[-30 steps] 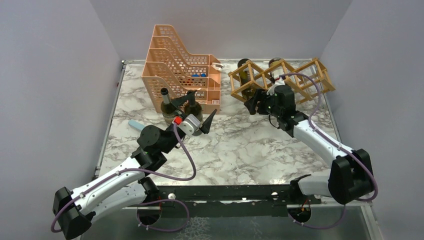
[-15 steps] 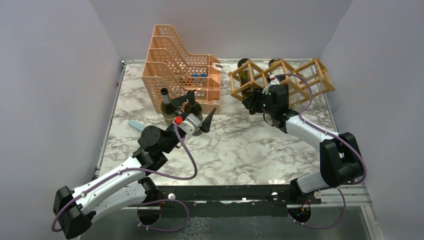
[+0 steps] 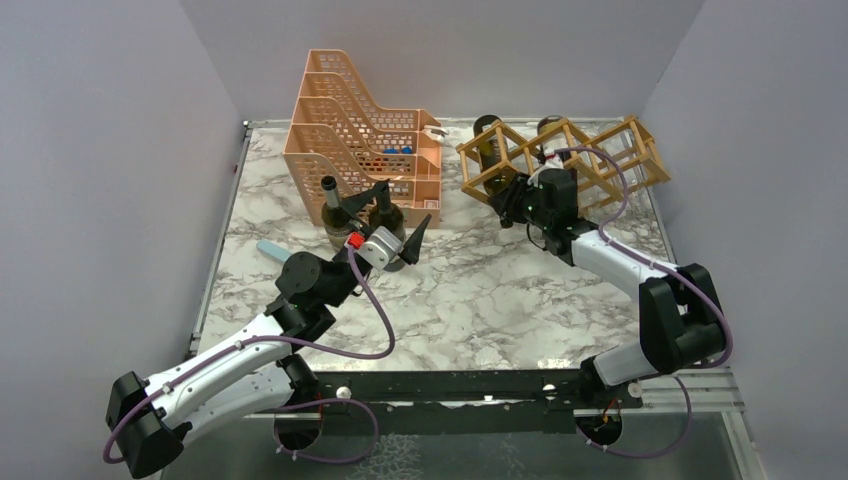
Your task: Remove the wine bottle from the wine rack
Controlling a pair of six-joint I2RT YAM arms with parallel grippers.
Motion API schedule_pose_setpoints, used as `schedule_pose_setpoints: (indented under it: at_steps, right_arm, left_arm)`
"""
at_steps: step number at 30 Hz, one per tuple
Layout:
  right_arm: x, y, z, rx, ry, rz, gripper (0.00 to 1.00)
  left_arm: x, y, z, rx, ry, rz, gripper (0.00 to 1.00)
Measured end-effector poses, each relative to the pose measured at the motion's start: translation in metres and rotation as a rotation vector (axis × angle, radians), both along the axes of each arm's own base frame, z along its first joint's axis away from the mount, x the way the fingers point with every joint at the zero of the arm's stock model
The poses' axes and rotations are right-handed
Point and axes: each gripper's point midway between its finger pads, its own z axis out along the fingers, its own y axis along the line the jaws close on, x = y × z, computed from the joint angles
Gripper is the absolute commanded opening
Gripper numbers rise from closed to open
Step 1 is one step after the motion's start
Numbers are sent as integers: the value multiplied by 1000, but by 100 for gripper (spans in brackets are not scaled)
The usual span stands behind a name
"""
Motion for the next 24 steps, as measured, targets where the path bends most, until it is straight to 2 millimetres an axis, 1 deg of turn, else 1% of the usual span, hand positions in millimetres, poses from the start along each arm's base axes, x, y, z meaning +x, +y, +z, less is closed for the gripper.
schedule_pose_setpoints:
  at_steps: [6,9,12,22,24]
  right_arm:
    - [-1,-1,1,21,2,-14,32]
    - [-7,-2,1,30,-8,-14,31]
    - [-14,-4,1,34,-16,-8,25]
    - [-35,-9,0,30,-35,13,23]
    - [-39,-10,-1,32,-35,16,21]
  left_arm:
    - [0,0,1,-6,1,-2,96]
    - [0,0,1,-10,1,-3,96]
    - [0,0,1,-11,3,-4,96]
    - [0,-1,1,-13,4,-6,96]
    - [0,-2,1,-13,4,-6,96]
